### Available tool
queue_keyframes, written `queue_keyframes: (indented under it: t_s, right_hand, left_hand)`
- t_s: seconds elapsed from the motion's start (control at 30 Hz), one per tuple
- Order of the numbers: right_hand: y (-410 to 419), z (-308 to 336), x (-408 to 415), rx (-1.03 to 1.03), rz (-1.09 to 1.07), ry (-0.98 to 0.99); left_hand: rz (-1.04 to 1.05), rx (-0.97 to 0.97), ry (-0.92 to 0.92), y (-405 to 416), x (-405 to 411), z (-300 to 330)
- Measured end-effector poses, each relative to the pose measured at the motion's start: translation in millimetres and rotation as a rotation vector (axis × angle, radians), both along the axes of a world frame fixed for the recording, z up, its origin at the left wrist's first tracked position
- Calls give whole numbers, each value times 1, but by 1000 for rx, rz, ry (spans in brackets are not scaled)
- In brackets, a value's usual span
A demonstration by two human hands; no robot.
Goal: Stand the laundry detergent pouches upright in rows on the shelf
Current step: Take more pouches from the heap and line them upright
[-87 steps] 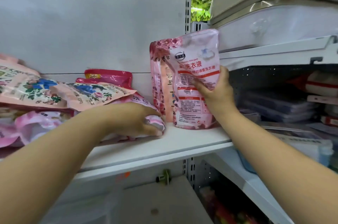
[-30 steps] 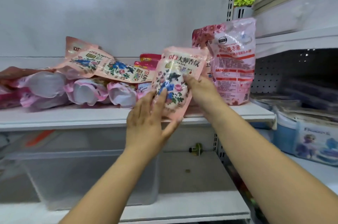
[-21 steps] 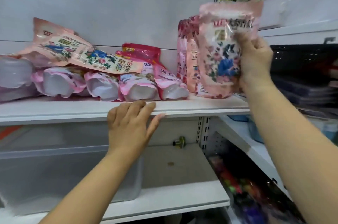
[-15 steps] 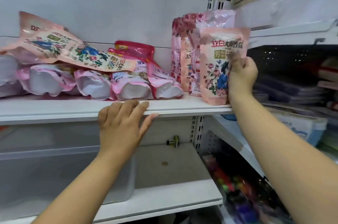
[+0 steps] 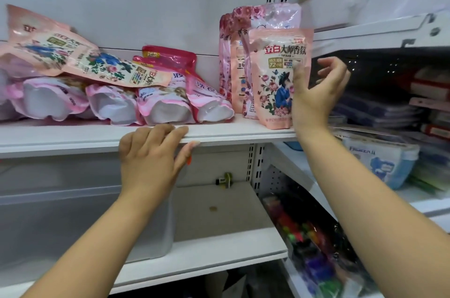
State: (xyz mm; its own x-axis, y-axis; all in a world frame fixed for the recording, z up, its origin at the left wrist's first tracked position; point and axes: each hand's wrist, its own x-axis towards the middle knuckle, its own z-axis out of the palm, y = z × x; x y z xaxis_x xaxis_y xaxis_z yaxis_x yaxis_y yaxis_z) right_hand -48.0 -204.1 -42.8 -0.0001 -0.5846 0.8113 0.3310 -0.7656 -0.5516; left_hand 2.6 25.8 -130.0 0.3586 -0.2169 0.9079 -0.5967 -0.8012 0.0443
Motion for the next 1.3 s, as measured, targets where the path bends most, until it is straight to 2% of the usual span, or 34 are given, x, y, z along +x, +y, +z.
queue_keyframes:
  t_s: [0.13,0.17,0.23,0.3,0.4,0.47,0.53,0.57,0.63,0.73,0.87,1.0,1.3]
  right_hand:
    - [48,9,-8,-297,139,-21]
    - [58,11,-5,-375,178,53]
    - [72,17,10,-457,246,357]
    - [80,25,28,-340,336,729]
    - [88,35,47,-42,515,1170]
    - [87,37,56,-4,574,1265]
    - [85,37,62,-36,575,1331]
    - [85,36,63,-55,560,1346]
    - [86,32,69,-37,571,1316]
    - [90,28,77,2,620,1223]
    - [100,37,85,-119,632,1215]
    - [105,39,91,-108,679,1143]
    - [119,34,124,-104,892,1061]
  left_hand:
    - [5,67,91,3,-7,6]
    - [-15,85,137,5,-10,12]
    - [-110,83,284,14,-12,35]
    - [-207,16,356,24,-9,61]
    - [-159,51,294,33,7,98]
    - [-157,158,301,34,23,112]
    - [-101,372,427,33,40,113]
    - [-61,462,498,33,46,110]
    - [-32,516,573,33,54,103]
    - [-66,488,587,42,59,100]
    - [-57,465,606,57,68,100]
    - [-46,453,605,63,73,97]
    - [-37,414,589,87,77,94]
